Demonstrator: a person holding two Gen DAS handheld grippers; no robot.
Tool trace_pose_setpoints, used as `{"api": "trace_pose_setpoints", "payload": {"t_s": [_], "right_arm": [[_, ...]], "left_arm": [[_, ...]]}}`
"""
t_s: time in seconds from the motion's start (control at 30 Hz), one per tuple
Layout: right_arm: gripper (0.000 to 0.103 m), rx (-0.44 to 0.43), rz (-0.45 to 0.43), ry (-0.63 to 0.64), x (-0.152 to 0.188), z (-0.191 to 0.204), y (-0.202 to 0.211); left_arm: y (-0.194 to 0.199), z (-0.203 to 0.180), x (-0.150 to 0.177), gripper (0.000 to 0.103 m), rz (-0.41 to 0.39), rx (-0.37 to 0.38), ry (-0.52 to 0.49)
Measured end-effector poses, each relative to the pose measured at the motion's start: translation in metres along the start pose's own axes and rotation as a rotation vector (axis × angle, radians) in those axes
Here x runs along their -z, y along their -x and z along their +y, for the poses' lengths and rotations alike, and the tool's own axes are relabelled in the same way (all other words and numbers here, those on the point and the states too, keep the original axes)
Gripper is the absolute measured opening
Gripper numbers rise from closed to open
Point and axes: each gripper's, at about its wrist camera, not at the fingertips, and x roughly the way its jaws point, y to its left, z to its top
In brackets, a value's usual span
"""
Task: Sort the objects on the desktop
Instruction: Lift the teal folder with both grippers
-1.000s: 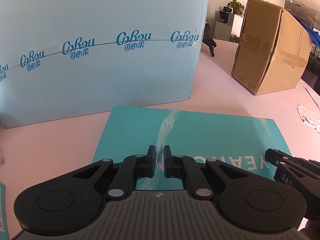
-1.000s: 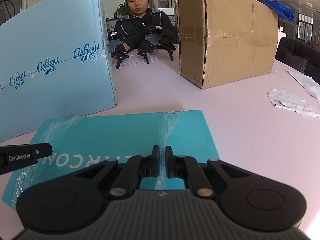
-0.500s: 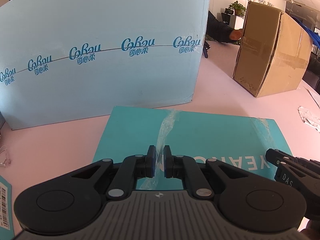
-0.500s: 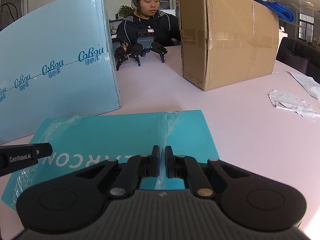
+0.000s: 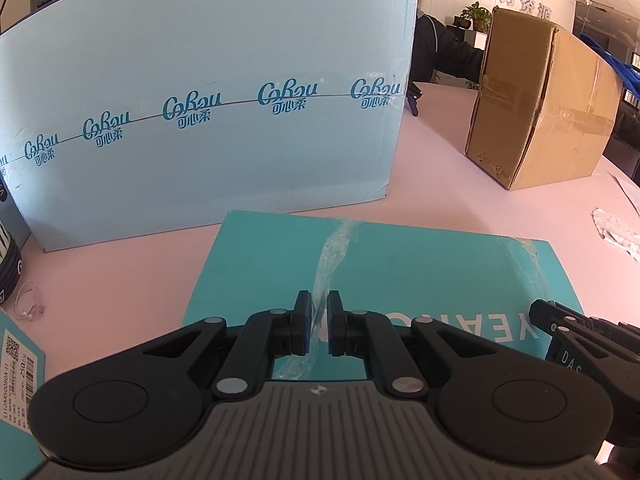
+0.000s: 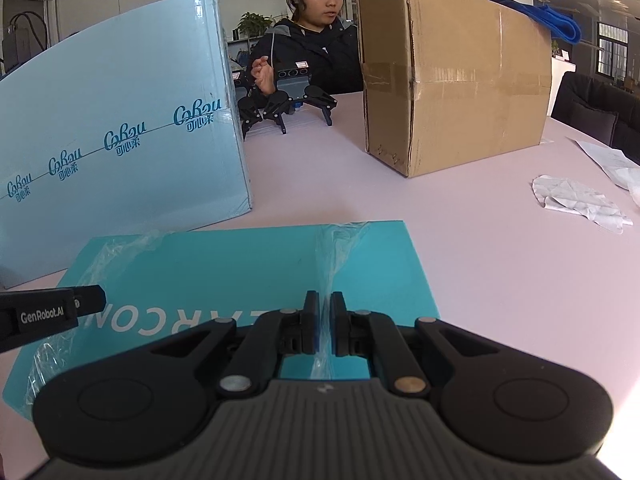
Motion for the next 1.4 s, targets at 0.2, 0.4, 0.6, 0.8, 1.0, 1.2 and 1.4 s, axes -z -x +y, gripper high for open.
{"api": "trace_pose_setpoints", "payload": {"t_s": [0.2,0.4,0.6,0.8,1.0,1.2,1.4], "right_arm": [[0.008,-0.020,0.005,0.007,0.005,0.007,0.006],[0.008,-0.037,0.005,0.009,0.007,0.014,0.011],[0.008,-0.049,0.001,0.012,0.008,0.020,0.016],[0.008,-0.051,-0.011,0.016,0.006,0.022,0.023],[0.008,-0.047,-0.022,0.013,0.006,0.022,0.030],[0.008,-0.044,-0.030,0.005,0.007,0.022,0.037],[0.008,-0.043,-0.042,0.000,0.008,0.023,0.044]], "left_arm": [[0.008,0.009,0.007,0.006,0.008,-0.020,0.017],[0.015,0.017,0.010,0.006,0.006,-0.035,0.026],[0.024,0.023,0.011,0.006,0.000,-0.041,0.036],[0.033,0.025,0.011,0.006,-0.013,-0.037,0.039],[0.041,0.025,0.012,0.006,-0.021,-0.035,0.034],[0.048,0.026,0.012,0.006,-0.029,-0.026,0.035],[0.056,0.028,0.012,0.006,-0.039,-0.023,0.042]]}}
